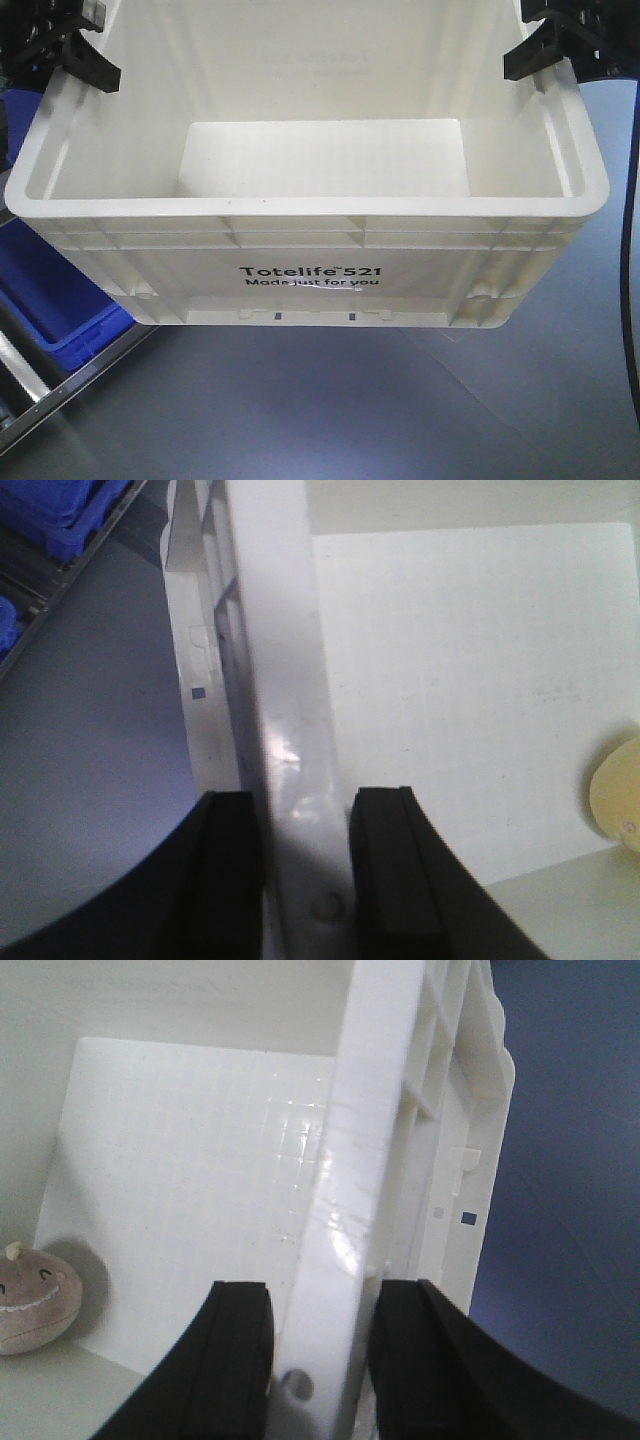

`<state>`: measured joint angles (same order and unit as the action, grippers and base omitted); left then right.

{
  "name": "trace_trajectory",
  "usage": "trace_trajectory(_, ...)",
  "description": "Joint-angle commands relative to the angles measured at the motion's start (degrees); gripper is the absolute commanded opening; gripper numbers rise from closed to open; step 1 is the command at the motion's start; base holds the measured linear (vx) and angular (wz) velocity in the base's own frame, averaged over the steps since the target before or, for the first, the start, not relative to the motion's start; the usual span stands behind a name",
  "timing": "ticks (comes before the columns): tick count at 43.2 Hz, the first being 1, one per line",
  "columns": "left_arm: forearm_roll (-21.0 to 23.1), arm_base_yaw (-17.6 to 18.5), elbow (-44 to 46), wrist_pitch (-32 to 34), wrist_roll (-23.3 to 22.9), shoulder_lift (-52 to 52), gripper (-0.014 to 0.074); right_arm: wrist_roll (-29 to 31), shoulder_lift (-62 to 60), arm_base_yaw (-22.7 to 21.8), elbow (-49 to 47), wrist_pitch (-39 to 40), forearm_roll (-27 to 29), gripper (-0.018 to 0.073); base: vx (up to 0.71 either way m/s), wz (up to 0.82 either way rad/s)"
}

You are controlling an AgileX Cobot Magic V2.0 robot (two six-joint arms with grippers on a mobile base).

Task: Place moving items into box and shelve
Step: 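Keep the tote gripped with both grippers as the base turns along the rack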

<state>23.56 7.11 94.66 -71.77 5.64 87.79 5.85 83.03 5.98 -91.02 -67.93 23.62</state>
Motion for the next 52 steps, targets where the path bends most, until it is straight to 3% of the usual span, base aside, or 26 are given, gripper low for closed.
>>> trace_trajectory(1,18.0,2.2,2.9,4.1,-0.1,-3.3,-0.0003,1.1,-2.5,1.6,-2.5,5.1,16.5,0.0000,0.13,0.49)
trace_trajectory(52,18.0,2.2,2.9,4.1,-0.1,-3.3,-0.0003,1.1,-2.5,1.6,-2.5,5.1,16.5,0.0000,0.00,0.45)
